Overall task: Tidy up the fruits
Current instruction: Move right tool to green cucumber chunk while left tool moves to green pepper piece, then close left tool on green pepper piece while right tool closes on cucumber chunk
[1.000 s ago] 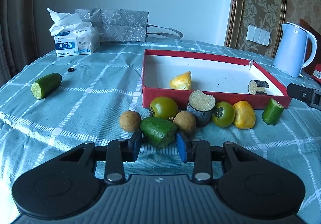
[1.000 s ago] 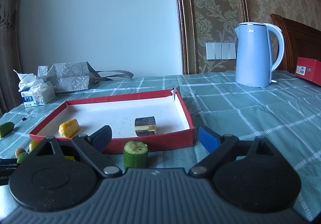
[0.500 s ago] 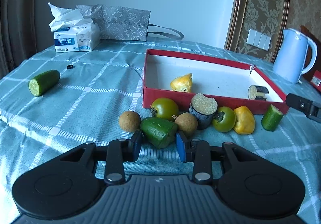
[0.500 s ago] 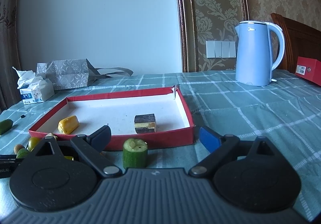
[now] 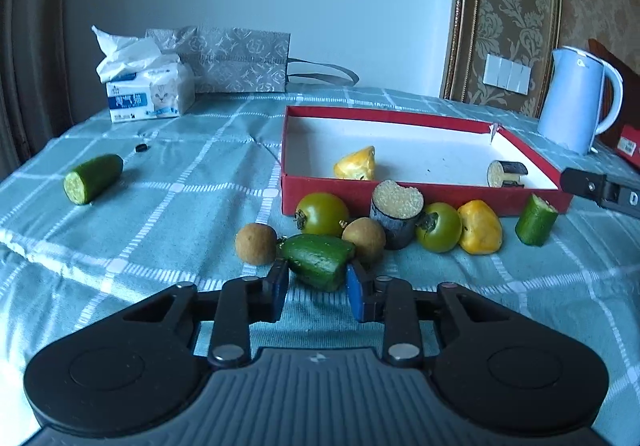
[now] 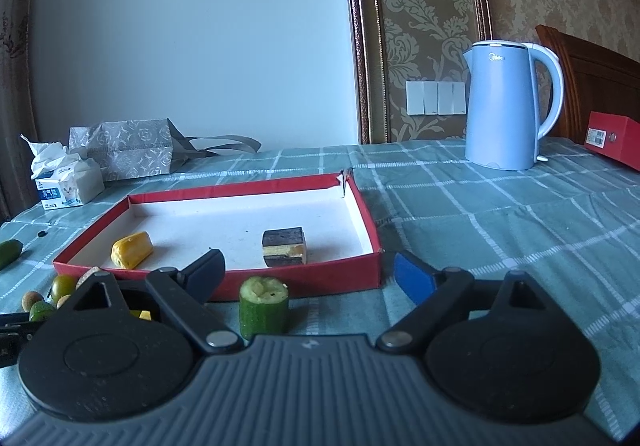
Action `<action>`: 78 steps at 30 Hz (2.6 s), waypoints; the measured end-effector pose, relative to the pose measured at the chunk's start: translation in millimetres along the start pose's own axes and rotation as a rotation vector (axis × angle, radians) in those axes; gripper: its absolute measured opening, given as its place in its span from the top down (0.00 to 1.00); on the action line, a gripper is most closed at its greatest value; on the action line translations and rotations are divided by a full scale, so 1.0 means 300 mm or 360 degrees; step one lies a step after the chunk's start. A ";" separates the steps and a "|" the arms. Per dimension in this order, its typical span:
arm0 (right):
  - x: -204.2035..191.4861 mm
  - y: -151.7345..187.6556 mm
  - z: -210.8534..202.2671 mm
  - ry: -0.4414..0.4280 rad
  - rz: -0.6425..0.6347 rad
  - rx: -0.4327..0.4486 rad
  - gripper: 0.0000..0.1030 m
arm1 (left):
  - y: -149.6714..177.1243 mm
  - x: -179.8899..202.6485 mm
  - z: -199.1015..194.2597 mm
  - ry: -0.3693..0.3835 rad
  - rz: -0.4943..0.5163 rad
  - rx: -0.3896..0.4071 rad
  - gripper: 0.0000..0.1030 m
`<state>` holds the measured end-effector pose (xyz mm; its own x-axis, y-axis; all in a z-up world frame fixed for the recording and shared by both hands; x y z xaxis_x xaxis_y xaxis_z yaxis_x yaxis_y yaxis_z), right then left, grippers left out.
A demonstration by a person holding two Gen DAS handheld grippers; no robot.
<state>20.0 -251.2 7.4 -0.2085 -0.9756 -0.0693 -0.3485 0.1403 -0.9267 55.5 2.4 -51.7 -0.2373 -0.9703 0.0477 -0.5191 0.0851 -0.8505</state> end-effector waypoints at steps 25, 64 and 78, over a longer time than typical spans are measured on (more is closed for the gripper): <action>-0.019 0.011 0.011 -0.0025 -0.0020 -0.0036 0.12 | -0.035 0.007 0.011 0.0065 0.0162 0.0029 0.40; -0.017 0.007 0.010 -0.0025 -0.0013 -0.0034 0.11 | -0.016 0.068 0.049 0.0098 0.0479 -0.0033 0.61; 0.063 0.041 -0.040 -0.0010 0.0066 -0.0070 0.11 | 0.011 0.093 -0.056 0.0100 0.0315 0.0034 0.61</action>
<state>0.7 -265.9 -0.8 -0.2178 -0.9698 -0.1098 -0.3795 0.1878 -0.9059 33.2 -20.6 -44.5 -0.3841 -0.9189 -0.0894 -0.4401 0.2673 -0.8573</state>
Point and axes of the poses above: each gripper's, at about its wrist camera, not at the fingertips, and z roughly the way its jaws point, x to its right, y to its underside, the point moved 8 cm from there along z, roughly the way its jaws point
